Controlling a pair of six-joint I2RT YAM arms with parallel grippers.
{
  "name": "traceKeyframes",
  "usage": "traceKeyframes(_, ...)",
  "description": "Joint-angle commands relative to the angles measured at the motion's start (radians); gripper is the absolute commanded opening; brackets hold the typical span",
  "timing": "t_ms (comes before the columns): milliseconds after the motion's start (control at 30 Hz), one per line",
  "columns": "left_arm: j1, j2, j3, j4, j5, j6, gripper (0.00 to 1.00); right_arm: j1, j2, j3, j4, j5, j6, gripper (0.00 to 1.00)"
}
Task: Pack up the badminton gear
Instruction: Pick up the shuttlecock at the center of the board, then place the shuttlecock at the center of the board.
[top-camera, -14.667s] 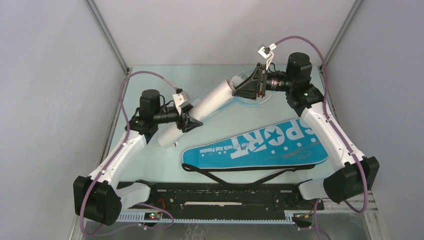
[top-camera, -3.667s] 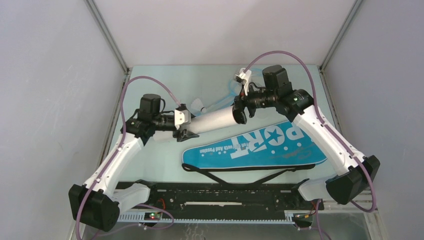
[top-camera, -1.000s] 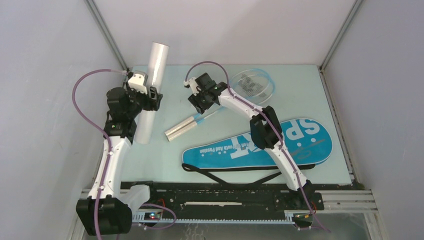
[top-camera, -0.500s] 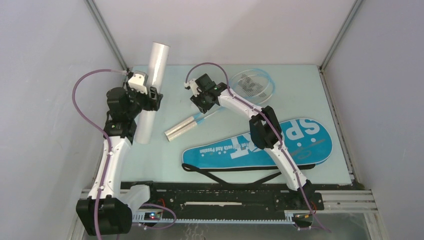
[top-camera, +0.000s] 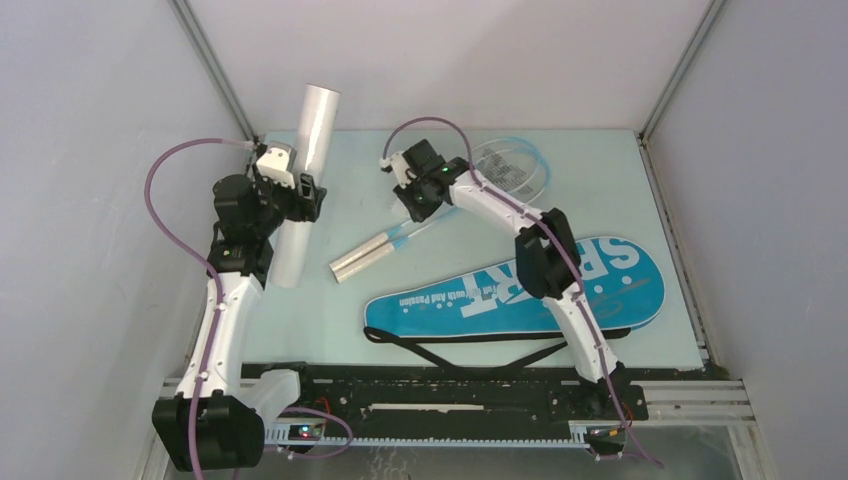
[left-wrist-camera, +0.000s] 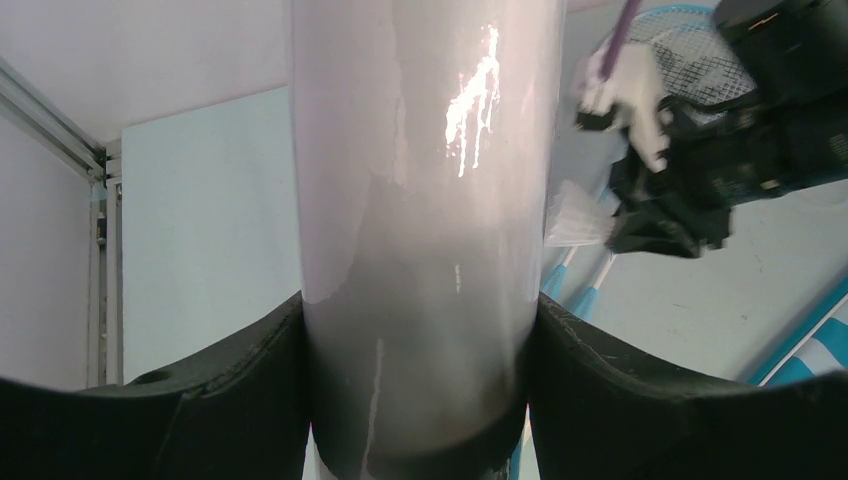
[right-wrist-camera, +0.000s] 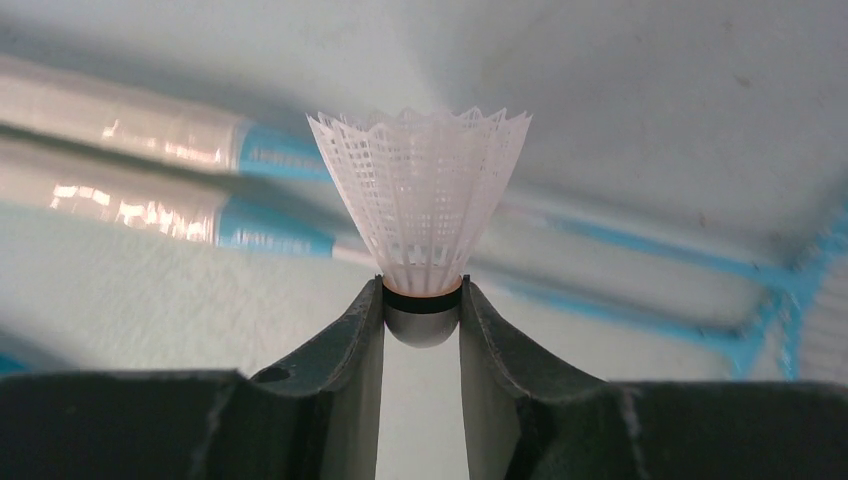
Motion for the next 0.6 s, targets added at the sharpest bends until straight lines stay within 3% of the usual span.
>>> traceKeyframes(0, 0.009, -0.021, 0.030, 0.061, 0.029, -0.018, 0.21, -0.057, -0.256, -0.125, 0.039, -0.034, 0.034, 0.27)
traceKeyframes(300, 0.010, -0.001, 0.039, 0.061, 0.070, -0.025, 0.21, -0.166, -0.566, -0.587, 0.159, -0.045, 0.087, 0.26)
traceKeyframes(567, 0.009, 0.000, 0.017, 0.087, 0.134, -0.006, 0.22, -0.202, -0.691, -0.894, 0.287, -0.048, 0.202, 0.26)
